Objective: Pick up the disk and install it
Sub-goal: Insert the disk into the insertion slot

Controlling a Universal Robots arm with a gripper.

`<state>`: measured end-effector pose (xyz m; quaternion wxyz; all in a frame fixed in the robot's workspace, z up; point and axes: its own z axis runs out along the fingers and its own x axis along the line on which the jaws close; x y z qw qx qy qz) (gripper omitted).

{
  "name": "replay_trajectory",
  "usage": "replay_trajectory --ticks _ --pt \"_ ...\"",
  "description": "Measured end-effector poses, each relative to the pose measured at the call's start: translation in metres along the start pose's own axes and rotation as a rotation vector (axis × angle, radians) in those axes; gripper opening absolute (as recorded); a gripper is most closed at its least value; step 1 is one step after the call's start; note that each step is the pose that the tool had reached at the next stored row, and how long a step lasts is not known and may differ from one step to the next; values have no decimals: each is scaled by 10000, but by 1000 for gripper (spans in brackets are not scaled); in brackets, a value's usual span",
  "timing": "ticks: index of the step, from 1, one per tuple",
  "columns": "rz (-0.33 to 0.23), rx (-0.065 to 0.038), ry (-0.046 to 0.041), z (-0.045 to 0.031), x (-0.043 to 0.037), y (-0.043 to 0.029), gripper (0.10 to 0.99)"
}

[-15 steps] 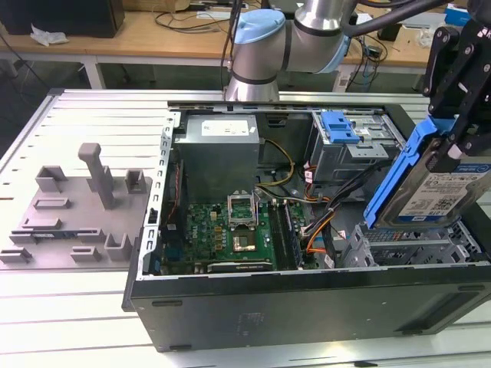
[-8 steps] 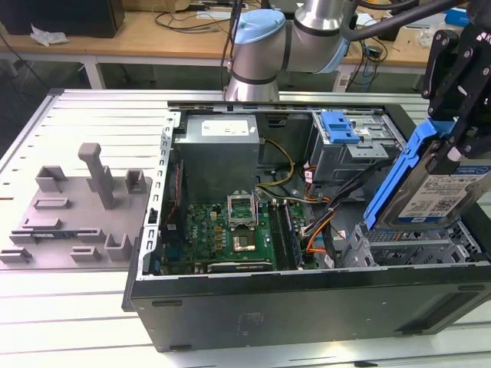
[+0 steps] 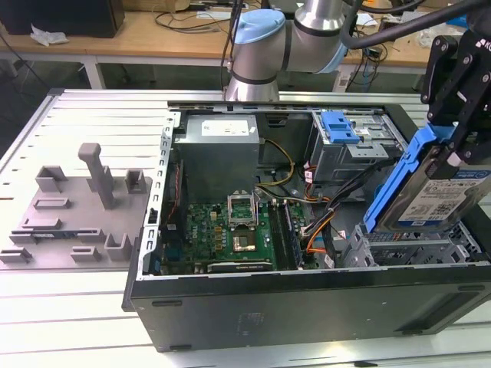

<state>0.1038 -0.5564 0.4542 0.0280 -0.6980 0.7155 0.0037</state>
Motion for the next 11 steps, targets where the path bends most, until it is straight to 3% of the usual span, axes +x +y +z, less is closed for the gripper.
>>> replay_trajectory --ticks 11 --pt "-58 -3 3 138 13 5 369"
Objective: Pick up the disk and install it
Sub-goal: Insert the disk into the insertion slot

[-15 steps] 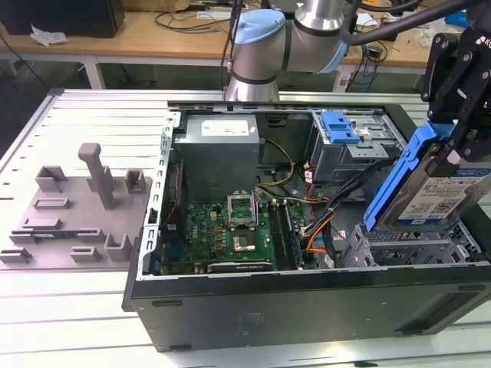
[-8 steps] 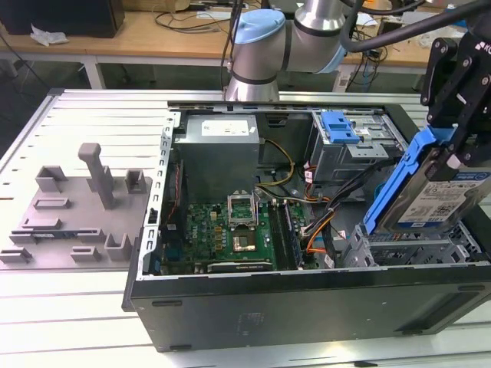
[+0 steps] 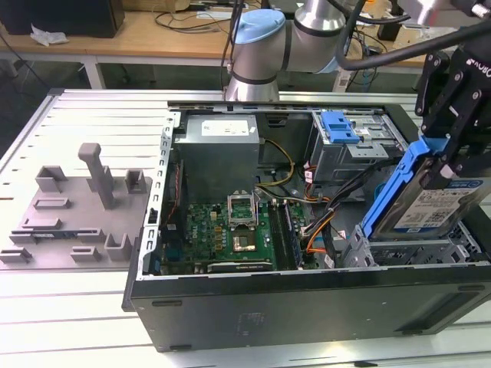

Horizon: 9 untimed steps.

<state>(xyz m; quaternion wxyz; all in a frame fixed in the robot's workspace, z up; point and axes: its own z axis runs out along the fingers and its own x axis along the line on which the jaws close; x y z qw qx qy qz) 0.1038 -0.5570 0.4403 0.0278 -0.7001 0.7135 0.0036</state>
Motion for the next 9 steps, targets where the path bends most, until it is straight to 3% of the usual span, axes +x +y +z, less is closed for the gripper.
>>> replay_trajectory --ticks 5,9 --pt "-53 -2 1 105 8 3 369" --pt "-104 -4 -2 245 19 8 369"
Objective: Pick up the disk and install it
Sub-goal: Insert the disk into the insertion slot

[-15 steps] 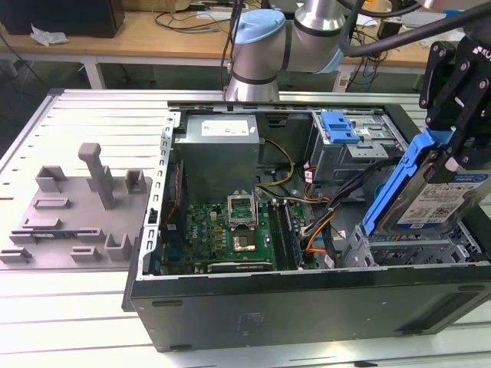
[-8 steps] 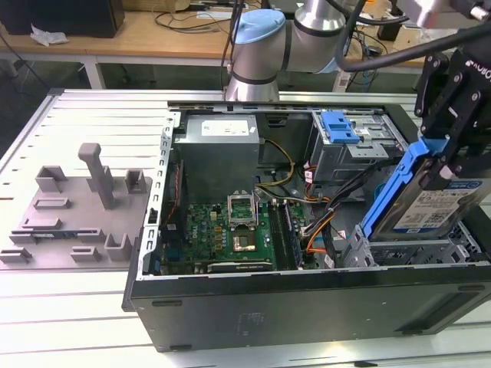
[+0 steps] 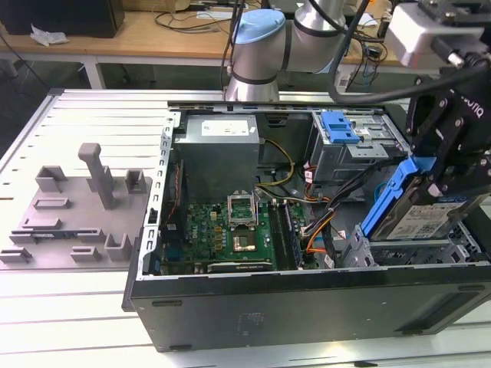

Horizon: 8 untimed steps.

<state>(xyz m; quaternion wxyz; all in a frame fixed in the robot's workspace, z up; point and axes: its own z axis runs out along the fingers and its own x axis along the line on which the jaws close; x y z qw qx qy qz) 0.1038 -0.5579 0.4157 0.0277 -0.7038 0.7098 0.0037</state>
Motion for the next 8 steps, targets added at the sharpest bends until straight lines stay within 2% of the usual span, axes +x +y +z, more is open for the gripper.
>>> replay_trajectory --ticks 6,8 --pt "-71 -3 -3 146 15 4 369" --pt "-108 -5 -1 222 19 7 369"
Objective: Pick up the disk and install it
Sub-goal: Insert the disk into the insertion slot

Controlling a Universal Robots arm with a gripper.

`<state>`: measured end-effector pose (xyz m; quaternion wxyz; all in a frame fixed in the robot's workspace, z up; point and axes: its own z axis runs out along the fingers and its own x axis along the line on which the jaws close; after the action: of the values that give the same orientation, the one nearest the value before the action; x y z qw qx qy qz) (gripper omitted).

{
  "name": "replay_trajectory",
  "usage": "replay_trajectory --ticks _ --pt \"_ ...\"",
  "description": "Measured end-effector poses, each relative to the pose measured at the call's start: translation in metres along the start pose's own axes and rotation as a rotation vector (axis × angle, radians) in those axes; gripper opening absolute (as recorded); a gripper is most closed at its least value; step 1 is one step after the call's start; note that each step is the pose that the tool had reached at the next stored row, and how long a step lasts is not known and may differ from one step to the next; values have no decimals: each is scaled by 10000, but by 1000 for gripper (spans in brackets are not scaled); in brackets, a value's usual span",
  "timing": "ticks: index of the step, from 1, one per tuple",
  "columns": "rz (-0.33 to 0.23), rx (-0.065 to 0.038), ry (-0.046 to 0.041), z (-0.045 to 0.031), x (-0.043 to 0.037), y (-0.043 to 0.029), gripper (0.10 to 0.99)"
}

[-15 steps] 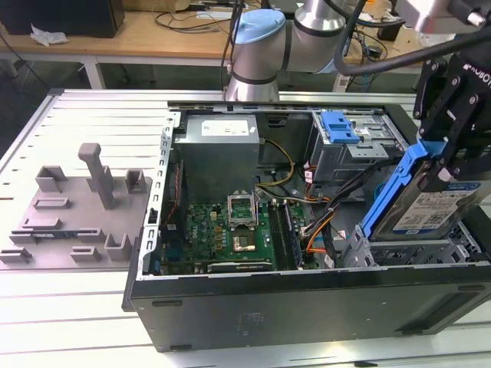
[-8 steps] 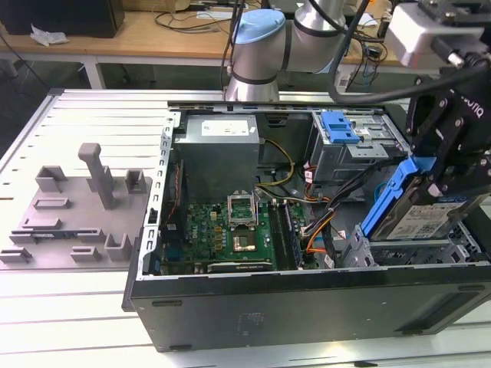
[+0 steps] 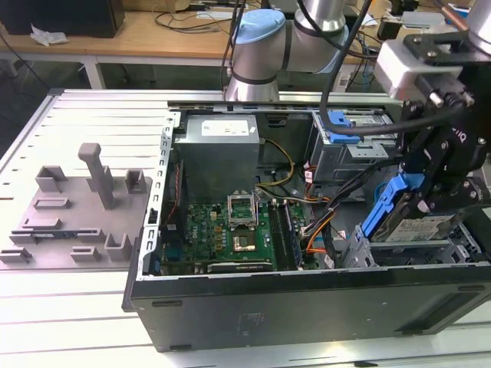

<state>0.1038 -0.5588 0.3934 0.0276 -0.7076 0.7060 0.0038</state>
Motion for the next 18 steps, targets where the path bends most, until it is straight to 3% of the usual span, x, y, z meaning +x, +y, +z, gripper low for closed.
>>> replay_trajectory --ticks 8,11,14,18 --pt "-75 -3 -5 200 10 7 369" --pt "-83 -18 -3 202 10 6 435" --pt "-82 -31 -4 202 9 6 624" --pt "-81 -54 -4 202 9 6 624"
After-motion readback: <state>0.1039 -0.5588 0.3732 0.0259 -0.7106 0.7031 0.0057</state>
